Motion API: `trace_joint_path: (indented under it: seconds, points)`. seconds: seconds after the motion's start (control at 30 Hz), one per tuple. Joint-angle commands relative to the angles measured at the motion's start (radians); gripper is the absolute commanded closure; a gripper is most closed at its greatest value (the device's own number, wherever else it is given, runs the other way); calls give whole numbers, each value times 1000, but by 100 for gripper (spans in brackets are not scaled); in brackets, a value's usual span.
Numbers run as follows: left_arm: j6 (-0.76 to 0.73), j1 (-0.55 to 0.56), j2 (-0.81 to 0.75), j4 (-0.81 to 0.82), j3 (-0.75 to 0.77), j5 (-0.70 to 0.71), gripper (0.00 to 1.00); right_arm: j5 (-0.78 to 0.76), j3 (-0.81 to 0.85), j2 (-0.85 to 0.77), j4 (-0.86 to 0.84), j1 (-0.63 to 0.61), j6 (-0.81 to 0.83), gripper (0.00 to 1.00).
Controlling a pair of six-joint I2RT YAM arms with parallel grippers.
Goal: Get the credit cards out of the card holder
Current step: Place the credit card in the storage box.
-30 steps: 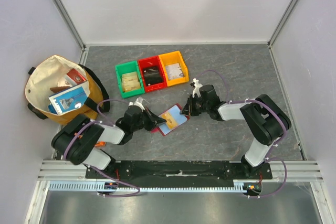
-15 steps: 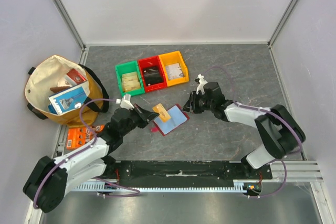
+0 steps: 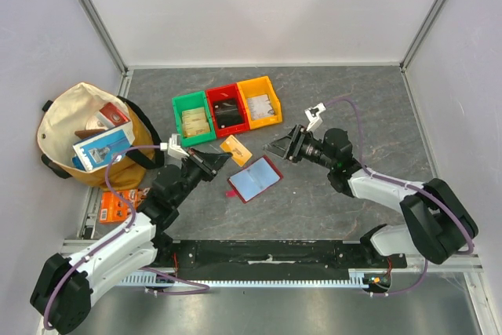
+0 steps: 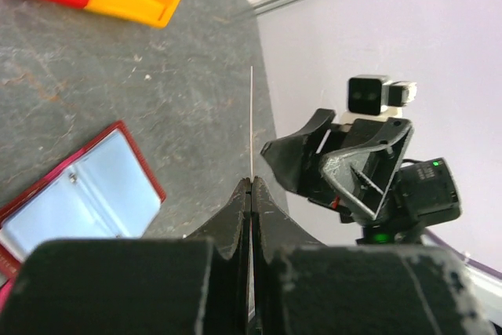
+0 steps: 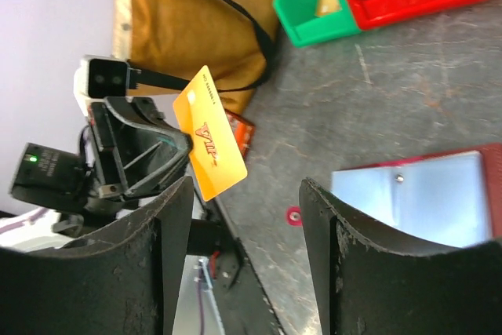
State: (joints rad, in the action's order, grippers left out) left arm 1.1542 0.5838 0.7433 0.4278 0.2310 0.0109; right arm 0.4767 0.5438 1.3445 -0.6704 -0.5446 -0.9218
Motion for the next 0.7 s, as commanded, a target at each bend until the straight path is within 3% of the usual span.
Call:
trace_joint_path:
  seconds: [0.0, 0.33, 0.57, 0.67]
  points:
    - [2, 1, -2, 169, 22, 44, 98, 40, -25, 48, -293, -18, -179, 36]
    - [30, 2, 19, 241, 33, 14, 98, 80, 27, 252, -621, -77, -359, 41]
    - [25, 1, 27, 243, 34, 1, 98, 99, 84, 320, -730, -103, -405, 52]
    - [25, 1, 33, 244, 34, -6, 98, 103, 94, 331, -733, -103, -400, 67]
